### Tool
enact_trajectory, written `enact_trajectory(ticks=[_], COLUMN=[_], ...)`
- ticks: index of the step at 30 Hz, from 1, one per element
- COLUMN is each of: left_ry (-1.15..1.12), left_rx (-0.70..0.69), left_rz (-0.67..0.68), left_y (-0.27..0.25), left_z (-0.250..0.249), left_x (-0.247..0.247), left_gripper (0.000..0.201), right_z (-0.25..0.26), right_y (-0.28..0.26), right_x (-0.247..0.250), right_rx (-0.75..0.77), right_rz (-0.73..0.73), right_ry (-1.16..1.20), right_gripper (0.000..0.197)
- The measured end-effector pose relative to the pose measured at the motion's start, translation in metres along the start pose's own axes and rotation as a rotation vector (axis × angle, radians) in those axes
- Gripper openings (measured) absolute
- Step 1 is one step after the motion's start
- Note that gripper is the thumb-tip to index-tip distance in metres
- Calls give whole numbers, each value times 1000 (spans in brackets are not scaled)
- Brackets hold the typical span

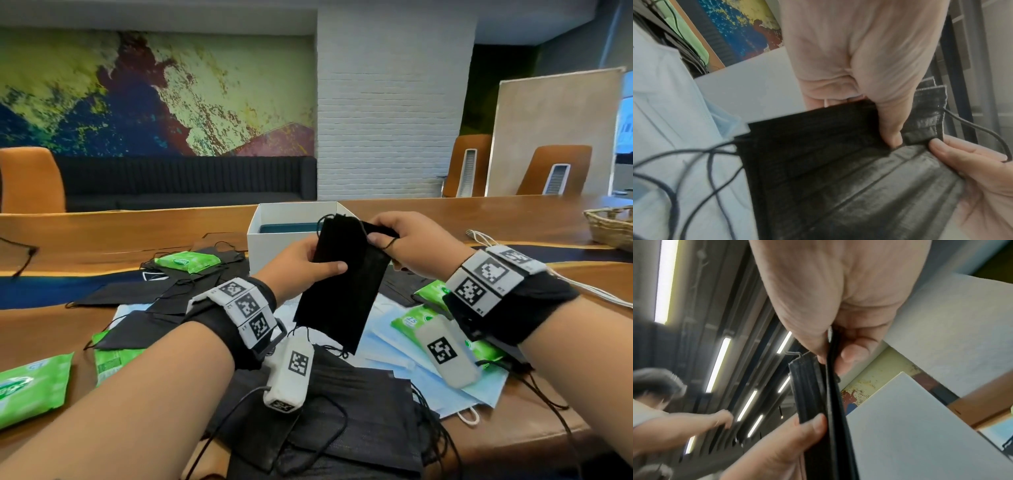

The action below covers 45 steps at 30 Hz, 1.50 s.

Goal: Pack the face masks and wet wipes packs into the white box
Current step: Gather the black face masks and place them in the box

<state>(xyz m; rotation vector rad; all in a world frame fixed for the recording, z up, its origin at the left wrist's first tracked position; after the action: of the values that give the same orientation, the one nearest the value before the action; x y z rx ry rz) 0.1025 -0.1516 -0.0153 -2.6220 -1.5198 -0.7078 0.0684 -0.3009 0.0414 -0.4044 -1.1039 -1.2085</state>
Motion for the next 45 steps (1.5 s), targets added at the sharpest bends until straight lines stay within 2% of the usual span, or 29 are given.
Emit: enact_trajectory(ticks=[4,8,11,13,16,17,19,22,25,29,32,34,35,36,37,38,40,42,45], left_ry=[-52,-80,-73,-5,178,192,138,-16,-131,-153,-141,-98,-75,60,74,-38,-82,-241,-324], left_rx=[30,28,-4,-58,-97,-83,34,257,368,446,443,491,558,581,591,571,486,422,370], left_rz=[-58,-104,-150,-287,-568,-635,-707,-680,-582,-495,-485,-468,-445,-417,-390,-384,-412,-434,-439], left_y=[-4,-9,-13,-18,-30,-32,-32,-27,-15,3,11,11,8,10,11,14,17,21,18], left_z=[3,-3,-8,-12,-18,-16,-2,22,34,37,37,43,47,50,53,60,67,75,74], left_x=[17,33,45,61,94,105,123,131,127,121,122,123,122,122,120,122,122,119,115], left_gripper=[20,20,19,15,13,16,25,42,50,49,46,43,43,44,46,44,35,35,33], right_z=[-15,-25,-29,-33,-36,-38,-44,-54,-64,-70,-71,-68,-66,-65,-64,-62,-60,-62,-69], right_y=[3,5,4,5,6,6,8,13,25,49,75,93,102,111,117,125,138,148,156], right_x=[6,6,10,17,31,36,49,62,67,64,59,53,49,46,44,42,36,30,20], right_rx=[-72,-161,-208,-215,-203,-195,-189,-193,-218,-290,-307,-323,-336,-346,-350,-346,-345,-360,-406], right_rz=[60,126,95,29,-98,-156,-283,-429,-514,-512,-502,-475,-458,-446,-439,-428,-407,-398,-376], right_ry=[257,620,825,891,984,1020,1086,1193,1267,1311,1308,1304,1300,1298,1298,1298,1281,1260,1234], right_gripper=[19,14,14,14,11,10,14,14,16,15,9,4,5,9,13,16,18,19,24])
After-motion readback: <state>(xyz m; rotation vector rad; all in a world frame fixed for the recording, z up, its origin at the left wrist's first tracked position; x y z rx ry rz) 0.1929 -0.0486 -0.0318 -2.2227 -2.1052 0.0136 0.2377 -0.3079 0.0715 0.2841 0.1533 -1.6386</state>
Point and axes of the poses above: each hand's wrist, its own y-axis towards the middle knuckle, its own x-axis out of the back of the hand, z = x × y, the point moved 7 cm from there along y, towards the middle knuckle, and after that the axes turned 10 degrees about z, right-handed, at the moved point
